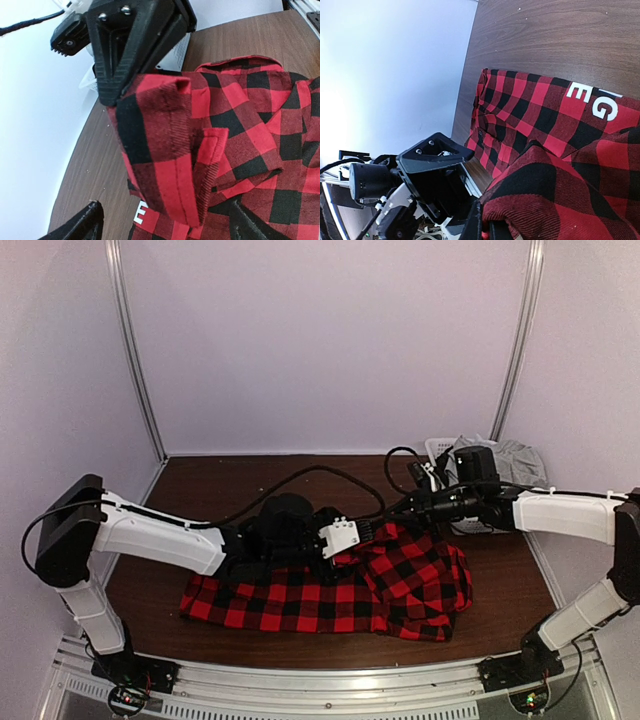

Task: Fold and stack the long sleeve shirts
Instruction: Pass from the right arm to the left

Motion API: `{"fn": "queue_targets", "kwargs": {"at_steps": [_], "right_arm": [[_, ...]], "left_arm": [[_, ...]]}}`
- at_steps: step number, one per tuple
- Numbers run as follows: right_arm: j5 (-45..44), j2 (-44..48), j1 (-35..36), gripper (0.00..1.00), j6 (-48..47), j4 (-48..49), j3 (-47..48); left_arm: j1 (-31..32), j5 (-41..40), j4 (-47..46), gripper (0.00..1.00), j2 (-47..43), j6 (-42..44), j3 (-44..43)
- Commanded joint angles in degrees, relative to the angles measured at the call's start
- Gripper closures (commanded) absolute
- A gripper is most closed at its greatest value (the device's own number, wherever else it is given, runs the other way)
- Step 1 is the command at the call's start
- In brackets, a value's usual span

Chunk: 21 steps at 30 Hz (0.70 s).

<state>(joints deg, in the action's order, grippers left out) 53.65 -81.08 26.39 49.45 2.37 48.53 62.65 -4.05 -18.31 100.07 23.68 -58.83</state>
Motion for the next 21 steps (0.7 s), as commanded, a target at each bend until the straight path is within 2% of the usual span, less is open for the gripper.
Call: {"fn": "queue_targets", "kwargs": {"at_steps": [1, 4, 12, 21], "right_arm": [[1.8, 0.9, 0.3, 1.0, 4.4, 5.6, -0.9], [2.0, 1.0, 0.3, 1.0, 5.2, 6.5, -1.7], [2.3, 1.1, 0.3, 1.0, 5.7, 7.5, -2.8], [2.2, 1.0, 0.3, 0.97, 4.9, 7.3, -3.1]], "left_arm": [[0.2, -1.6, -6.7, 0.12, 1.9, 7.3, -2.1], [0.5, -2.5, -7.0, 0.14, 3.7, 9.4, -3.7], [1.0, -4.1, -10.1, 0.3, 6.4, 9.6, -6.6], [1.1, -2.0, -6.5, 0.67, 7.3, 7.9, -8.4]]}}
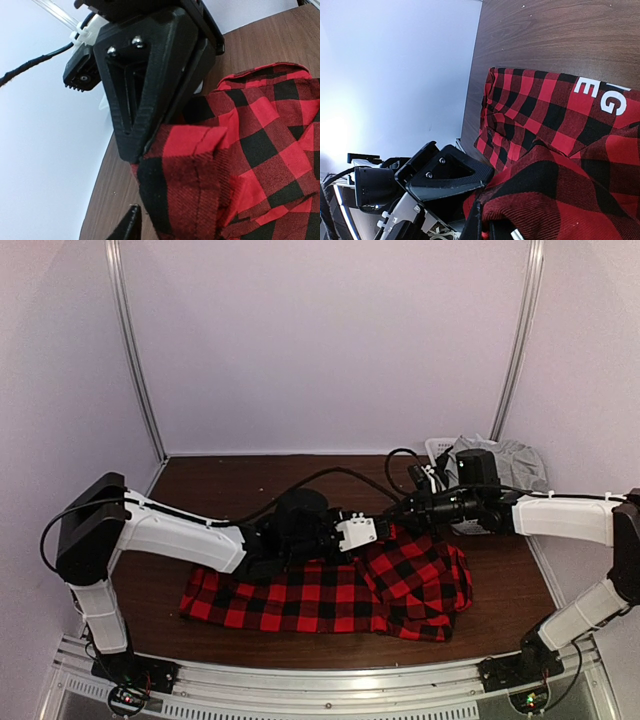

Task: Fold and stack the long sleeve shirts
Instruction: Pass from the right arm to the left, then place the rectangle-folded shirt in the left sleeve.

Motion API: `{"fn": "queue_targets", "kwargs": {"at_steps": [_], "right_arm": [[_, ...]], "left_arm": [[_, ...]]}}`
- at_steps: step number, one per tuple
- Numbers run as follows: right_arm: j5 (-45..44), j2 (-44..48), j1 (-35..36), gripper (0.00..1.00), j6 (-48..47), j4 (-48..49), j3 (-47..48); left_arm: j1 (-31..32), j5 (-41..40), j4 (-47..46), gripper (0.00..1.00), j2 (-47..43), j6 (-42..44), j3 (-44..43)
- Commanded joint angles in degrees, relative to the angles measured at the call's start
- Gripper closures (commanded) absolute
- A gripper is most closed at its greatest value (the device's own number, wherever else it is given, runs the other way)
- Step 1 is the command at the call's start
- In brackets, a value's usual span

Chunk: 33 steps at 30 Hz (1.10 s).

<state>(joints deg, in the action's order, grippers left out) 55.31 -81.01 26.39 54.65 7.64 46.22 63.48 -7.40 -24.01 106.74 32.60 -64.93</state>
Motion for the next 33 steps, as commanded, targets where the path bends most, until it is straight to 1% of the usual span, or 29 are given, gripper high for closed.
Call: {"fn": "queue_targets", "kwargs": {"at_steps": [1, 2, 3, 4, 5, 7, 8, 10, 13, 16, 18, 20, 23, 25, 30, 33], "right_arm": [[0.4, 0.9, 0.3, 0.96, -0.3, 2.1, -1.0], [0.5, 0.9, 0.3, 0.93, -0.3, 2.3, -1.1], [0.6, 1.1, 0.3, 0.88, -0.1, 2.6, -1.2], [0.6, 1.2, 0.3, 0.81, -0.1, 2.9, -1.2], [0.6, 1.3, 0.2, 0.74, -0.3, 2.8, -1.1], [0.1, 1.8, 0.0, 0.62, -2.4, 0.0, 0.2], [-0.7, 2.2, -0.2, 0.56, -4.8, -2.9, 1.2], [-3.6, 3.2, -0.7, 0.47, -10.4, -10.8, 4.0], [-9.3, 5.8, -2.1, 0.36, -17.9, -23.1, 8.0], [-13.5, 8.7, -4.2, 0.28, -21.9, -28.8, 10.1], [-15.0, 10.0, -5.6, 0.24, -24.1, -31.9, 11.2], [-17.1, 10.8, -6.9, 0.22, -26.5, -34.3, 12.1], [-19.6, 11.1, -8.3, 0.22, -28.4, -35.7, 12.4], [-21.5, 10.5, -8.6, 0.22, -29.5, -35.9, 12.2], [-26.2, 7.6, -8.9, 0.22, -31.6, -35.0, 11.2], [-27.2, 5.6, -8.9, 0.22, -32.3, -33.2, 10.6]], "left_arm": [[0.3, 1.4, 0.0, 0.72, 0.7, -1.6, -2.9], [0.3, 1.4, 0.9, 0.76, 0.6, -2.2, -3.4], [0.3, 1.3, 1.8, 0.84, 0.6, -2.9, -3.8], [0.3, 1.1, 2.6, 0.97, 0.6, -3.6, -4.2], [0.3, 0.5, 3.2, 1.0, 0.5, -4.4, -4.5], [0.3, -0.7, 3.6, 1.0, 0.1, -6.8, -4.8], [0.2, -1.1, 3.7, 1.0, -0.3, -8.1, -4.8], [0.2, -2.0, 4.0, 1.0, -1.2, -11.3, -4.9], [-0.4, -3.8, 6.6, 1.0, -2.7, -17.3, -6.1], [-1.9, -3.8, 15.0, 1.0, -3.3, -24.8, -9.6], [-3.8, -1.5, 20.8, 1.0, -3.6, -30.1, -11.6], [-6.0, 1.0, 26.1, 1.0, -4.4, -36.1, -12.7], [-10.0, 6.0, 28.9, 1.0, -7.0, -44.1, -10.8], [-12.6, 7.3, 30.6, 1.0, -9.0, -49.1, -8.8], [-15.7, 7.4, 34.7, 1.0, -13.1, -53.8, -4.0], [-16.6, 6.8, 36.1, 1.0, -14.2, -55.5, -0.7]]}}
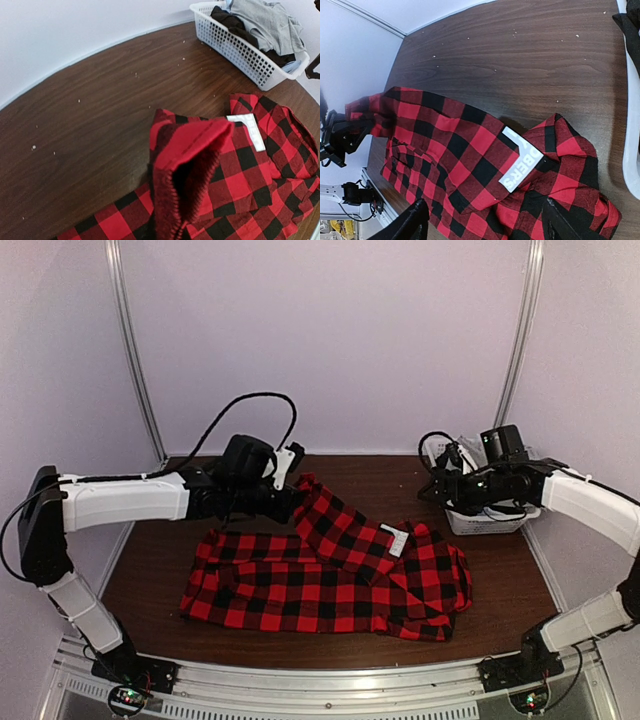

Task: Fold and stack the long sleeve shirts
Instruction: Place the rectangle-folded shirt in the left sleeve.

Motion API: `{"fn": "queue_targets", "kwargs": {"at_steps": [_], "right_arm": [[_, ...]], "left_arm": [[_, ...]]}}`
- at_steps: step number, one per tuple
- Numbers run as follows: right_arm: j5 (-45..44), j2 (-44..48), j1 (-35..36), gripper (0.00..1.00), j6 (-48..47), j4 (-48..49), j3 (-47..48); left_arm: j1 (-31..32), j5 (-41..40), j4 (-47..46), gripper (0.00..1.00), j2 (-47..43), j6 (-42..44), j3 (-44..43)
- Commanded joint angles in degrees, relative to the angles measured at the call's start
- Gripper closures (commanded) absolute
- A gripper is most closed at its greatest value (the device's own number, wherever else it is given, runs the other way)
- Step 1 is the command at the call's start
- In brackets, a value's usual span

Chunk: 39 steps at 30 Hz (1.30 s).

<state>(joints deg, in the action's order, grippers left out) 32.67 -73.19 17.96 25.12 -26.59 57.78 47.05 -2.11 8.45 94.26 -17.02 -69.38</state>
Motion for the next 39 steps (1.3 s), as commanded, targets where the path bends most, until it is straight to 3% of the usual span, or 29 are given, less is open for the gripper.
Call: {"fn": "queue_targets", "kwargs": {"at_steps": [1, 14, 39], "right_arm": [[-4.6, -3.0, -0.5, 0.22, -3.0, 1.7, -1.2], [-5.6, -10.6, -0.2, 0.25, -5.5, 7.6, -3.2], [-11.9, -19.3, 1.3, 0.34, -6.4, 12.8, 0.0]], "left_arm": [[-0.3, 1.2, 3.7, 1.0, -2.2, -6.5, 5.0], [-3.8, -3.8, 3.8, 1.0, -5.6, -9.5, 14.6], [-9.2, -2.1, 8.7, 1.0, -11.0, -7.6, 18.3]]}}
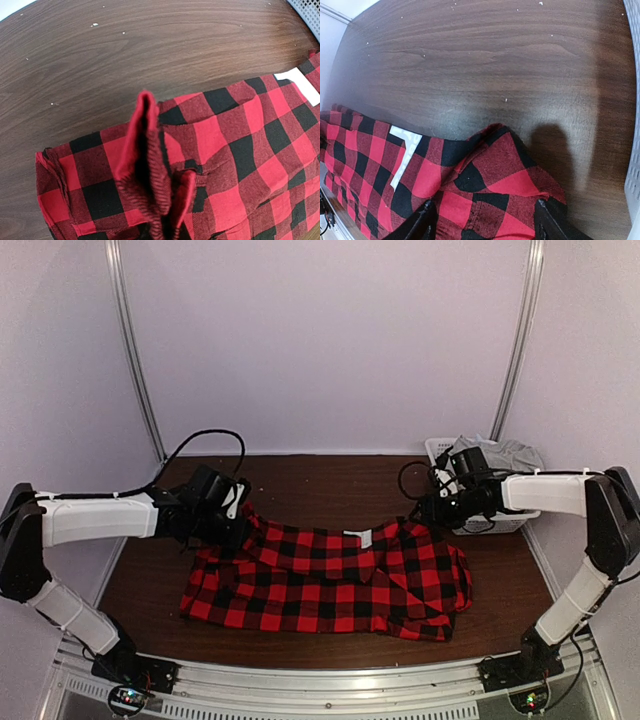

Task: Fold and stack the long sleeve shirts
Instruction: Place the rectangle-folded shirt in the left sleeve.

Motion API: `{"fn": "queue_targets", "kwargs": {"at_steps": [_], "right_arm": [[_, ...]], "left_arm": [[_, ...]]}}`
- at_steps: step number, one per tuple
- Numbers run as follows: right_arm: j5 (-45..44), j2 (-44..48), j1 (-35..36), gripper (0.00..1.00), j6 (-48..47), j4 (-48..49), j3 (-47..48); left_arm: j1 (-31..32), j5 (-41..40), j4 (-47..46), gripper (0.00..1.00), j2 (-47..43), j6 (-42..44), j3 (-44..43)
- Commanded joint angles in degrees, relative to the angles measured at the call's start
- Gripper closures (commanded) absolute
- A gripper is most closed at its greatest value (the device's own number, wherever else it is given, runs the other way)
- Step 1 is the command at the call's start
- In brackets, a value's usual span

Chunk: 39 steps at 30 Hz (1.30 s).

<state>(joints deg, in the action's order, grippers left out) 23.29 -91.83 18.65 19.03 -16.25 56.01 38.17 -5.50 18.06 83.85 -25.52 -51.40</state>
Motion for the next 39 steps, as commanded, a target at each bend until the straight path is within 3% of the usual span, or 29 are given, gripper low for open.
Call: {"fn": "queue_targets", "kwargs": {"at_steps": [1, 14, 16, 23, 28, 39], "right_arm": [[-2.6, -0.8, 0.7, 0.34, -0.4, 2.8, 2.1], [-2.7, -8.1, 1.3, 0.26, 0.3, 7.9, 7.6], [-3.1, -8.1, 1.3, 0.26, 0.7, 8.8, 7.3], [-2.9, -7.7, 1.1, 0.26, 1.0, 8.3, 8.5], [-2.9, -7.7, 0.9, 0.26, 0.8, 6.7, 10.4], [-3.5, -8.4, 0.0, 0.26, 0.1, 2.9, 11.6]], "left_arm": [[-0.3, 1.7, -1.1, 1.0, -0.3, 0.9, 0.3], [-0.3, 5.5, -1.2, 1.0, -3.0, 3.4, -3.1], [-0.3, 9.3, -1.4, 1.0, -6.2, 5.1, -4.4], [0.6, 35.6, -6.0, 1.0, -12.6, 12.7, -9.4], [7.1, 37.7, -1.1, 1.0, -10.4, 17.6, -17.8], [24.0, 38.1, 6.8, 1.0, 3.9, 25.7, -34.3]]}}
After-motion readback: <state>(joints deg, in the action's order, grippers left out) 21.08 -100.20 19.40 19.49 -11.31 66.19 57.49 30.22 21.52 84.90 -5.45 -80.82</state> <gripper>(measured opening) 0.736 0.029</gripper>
